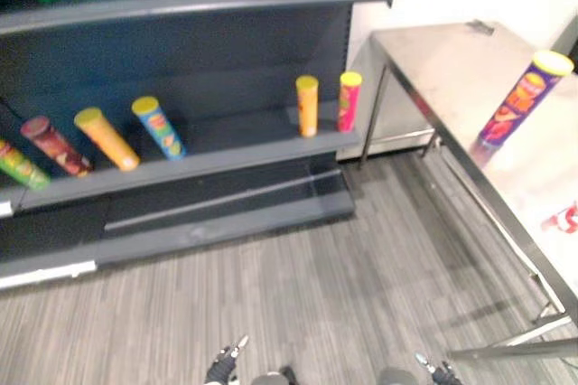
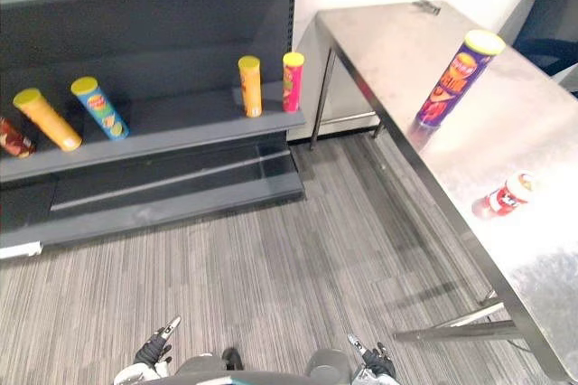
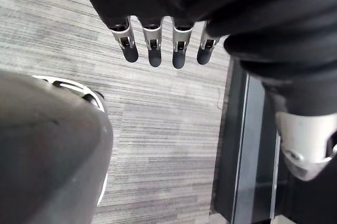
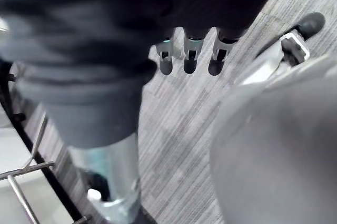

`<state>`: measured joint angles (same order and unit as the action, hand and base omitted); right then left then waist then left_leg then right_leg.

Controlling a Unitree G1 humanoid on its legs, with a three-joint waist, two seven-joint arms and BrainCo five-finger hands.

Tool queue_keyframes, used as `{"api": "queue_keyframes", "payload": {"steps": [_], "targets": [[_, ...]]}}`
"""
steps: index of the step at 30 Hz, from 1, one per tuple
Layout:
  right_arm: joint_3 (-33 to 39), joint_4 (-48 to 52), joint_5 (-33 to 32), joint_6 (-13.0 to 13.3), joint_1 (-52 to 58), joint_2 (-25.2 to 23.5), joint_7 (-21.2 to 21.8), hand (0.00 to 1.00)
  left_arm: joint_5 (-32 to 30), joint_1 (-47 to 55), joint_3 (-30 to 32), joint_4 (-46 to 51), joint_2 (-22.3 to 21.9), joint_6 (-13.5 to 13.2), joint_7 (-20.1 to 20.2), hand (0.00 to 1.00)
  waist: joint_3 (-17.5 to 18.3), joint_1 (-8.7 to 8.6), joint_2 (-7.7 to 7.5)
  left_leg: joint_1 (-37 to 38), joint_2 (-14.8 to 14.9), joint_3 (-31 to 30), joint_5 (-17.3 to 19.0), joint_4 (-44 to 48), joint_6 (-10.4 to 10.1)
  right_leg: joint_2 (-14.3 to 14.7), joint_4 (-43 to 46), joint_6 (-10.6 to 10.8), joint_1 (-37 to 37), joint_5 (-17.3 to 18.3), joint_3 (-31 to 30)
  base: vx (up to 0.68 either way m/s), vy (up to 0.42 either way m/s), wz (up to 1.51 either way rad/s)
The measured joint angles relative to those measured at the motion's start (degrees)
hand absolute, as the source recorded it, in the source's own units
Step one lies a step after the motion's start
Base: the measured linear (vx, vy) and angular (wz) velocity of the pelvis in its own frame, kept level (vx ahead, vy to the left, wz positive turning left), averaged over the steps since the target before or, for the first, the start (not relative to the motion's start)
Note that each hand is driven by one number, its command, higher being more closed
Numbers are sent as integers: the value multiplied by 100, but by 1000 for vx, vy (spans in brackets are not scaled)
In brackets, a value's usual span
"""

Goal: Put the gum and the chips on the shelf.

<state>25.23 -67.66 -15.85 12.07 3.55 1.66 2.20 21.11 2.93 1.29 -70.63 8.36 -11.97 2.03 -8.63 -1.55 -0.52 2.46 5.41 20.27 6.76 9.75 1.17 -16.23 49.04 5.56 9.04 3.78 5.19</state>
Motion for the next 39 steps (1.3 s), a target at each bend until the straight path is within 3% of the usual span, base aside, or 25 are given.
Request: {"api": "queue_keyframes", "payload": {"steps": [2,4,5,7,9,11,19,22,25,26,27,28,29,30,32,34,37,39], "targets": [[-242,104,7,13,3,51,-7,0,1,73,-52,25,-3,-3,-3,0,-1,-9,15,326,11,141,-1,-263,-4,-87,-132,-166,161,149,864,202,-1,-20],[-442,185,9,37,-13,76,-6,0,3,90,23,15,-27,2,-13,0,2,-5,18,499,-9,284,0,-409,-58,-143,-808,-236,103,131,1682,160,-61,-37],[-554,185,11,44,-76,110,-2,0,1,122,114,4,-103,2,-19,0,5,38,69,573,61,344,-125,-622,-244,15,-1180,-196,11,157,1894,140,-69,-62],[-641,201,18,76,-233,200,34,0,-3,125,134,-14,-231,21,-11,0,-41,12,303,574,167,627,-200,-837,-359,168,-1609,-200,-33,163,2206,79,-48,-82],[-745,153,14,62,-265,255,37,0,-14,128,137,-33,-245,27,4,0,-61,11,357,611,195,819,-274,-865,-446,247,-1870,-209,-67,168,2341,29,-74,-70],[-791,153,14,62,-219,256,41,0,-207,123,143,-20,-236,26,57,0,-119,4,281,812,192,940,-365,-881,-549,322,-2207,-210,-325,168,2463,13,-93,-49],[-802,144,11,13,-122,175,65,0,-211,127,349,94,-148,89,65,0,-96,-7,107,673,64,972,-391,-1030,-591,759,-4004,-212,-818,169,2396,-46,-44,-12],[-735,152,2,6,-111,191,47,0,-213,137,350,98,-164,92,59,0,-104,-11,135,662,165,1239,-291,-804,-712,817,-3916,-339,-684,241,2160,-152,-56,-42],[-726,141,-48,6,-81,194,31,0,-208,134,370,117,-96,87,45,0,-127,-10,67,217,657,1541,69,956,-936,865,-3649,-485,-514,439,1697,-114,-140,-87],[-744,145,-66,25,18,257,25,0,-182,142,376,123,-107,88,38,0,-149,-14,66,-74,1058,1571,49,1989,-911,974,-3705,-501,-529,449,1514,-54,-142,-99],[-770,140,-73,31,42,335,23,0,-153,155,393,122,-145,89,34,0,-160,-11,158,-171,1262,1541,-15,2413,-823,1081,-3772,-502,-563,449,1409,-27,-128,-143],[-745,117,-117,26,85,486,-4,0,-94,189,499,122,-287,89,22,0,-157,-12,348,-331,1601,1444,-242,2969,-474,1337,-4004,-502,-699,445,1215,108,-20,-160],[-719,117,-243,39,162,548,-50,0,-32,255,534,139,-294,51,19,0,-165,10,357,-532,1691,1197,-495,3478,-263,1340,-3764,-570,-608,468,1008,101,-24,-153],[-692,99,-283,37,196,551,-67,0,48,263,529,152,-301,43,14,0,-188,-14,382,-612,1698,956,-526,3687,-275,1376,-3679,-596,-589,459,888,125,-6,-132],[-346,-31,-327,37,352,680,-86,0,122,311,583,172,-327,14,-2,0,-190,-89,392,-707,1339,222,66,3700,-395,1533,-3611,-676,-626,507,324,89,10,-111],[-60,-100,-335,29,435,701,-122,0,113,323,584,245,-330,-10,-2,0,-221,-104,333,-830,937,-174,429,3220,-423,1580,-3582,-682,-616,505,-130,91,30,-113],[167,-50,-374,41,488,664,-147,0,106,370,704,287,-364,-40,-3,0,-222,-90,329,-858,485,-1190,481,1736,-488,1725,-3476,-681,-472,506,-868,85,116,-139],[157,-5,-440,53,500,606,-160,0,95,373,825,284,-384,-41,-7,0,-218,-101,324,-825,397,-1813,469,1066,-489,1826,-3402,-681,-376,507,-1245,100,187,-141]]}}
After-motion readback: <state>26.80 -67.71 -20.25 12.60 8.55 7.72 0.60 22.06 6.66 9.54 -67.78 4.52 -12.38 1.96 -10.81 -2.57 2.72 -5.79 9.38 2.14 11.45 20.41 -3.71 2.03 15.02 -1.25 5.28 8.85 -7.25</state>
